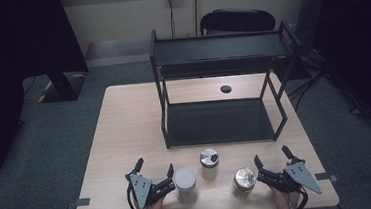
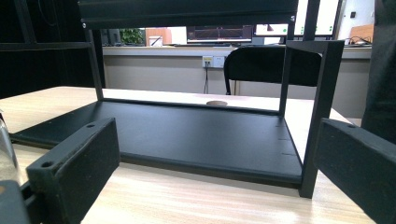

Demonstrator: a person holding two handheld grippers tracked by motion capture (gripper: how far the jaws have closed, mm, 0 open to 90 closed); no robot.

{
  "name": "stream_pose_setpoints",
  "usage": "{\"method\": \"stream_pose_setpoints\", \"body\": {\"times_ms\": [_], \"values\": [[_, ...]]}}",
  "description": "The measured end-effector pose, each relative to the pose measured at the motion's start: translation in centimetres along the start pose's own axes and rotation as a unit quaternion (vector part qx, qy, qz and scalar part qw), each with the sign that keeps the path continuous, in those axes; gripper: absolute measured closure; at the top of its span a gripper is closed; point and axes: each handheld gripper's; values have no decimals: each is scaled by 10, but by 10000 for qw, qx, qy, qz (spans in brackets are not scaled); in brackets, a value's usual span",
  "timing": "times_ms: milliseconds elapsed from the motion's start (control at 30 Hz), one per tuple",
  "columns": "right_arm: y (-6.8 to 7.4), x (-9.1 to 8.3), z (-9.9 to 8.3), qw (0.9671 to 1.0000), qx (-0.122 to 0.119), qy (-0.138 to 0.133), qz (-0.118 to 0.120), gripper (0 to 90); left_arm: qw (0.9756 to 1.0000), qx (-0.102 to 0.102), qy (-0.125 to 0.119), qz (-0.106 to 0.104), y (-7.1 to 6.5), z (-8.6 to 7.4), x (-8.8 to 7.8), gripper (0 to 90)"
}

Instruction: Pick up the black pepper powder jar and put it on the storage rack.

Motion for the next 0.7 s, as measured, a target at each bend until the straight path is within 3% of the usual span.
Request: {"method": "stream_pose_setpoints", "body": {"times_ms": [700], "values": [[0, 0, 0, 10000, 23, -9, 4, 2, 9999, -114, 104, -62, -1, 6, -4, 3]]}}
Point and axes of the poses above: each handheld gripper's, and its own axes: x roughly forward along the jaws, z roughly out of its top, y roughly to its left, and after that the axes turned 14 degrees about z, right-handed
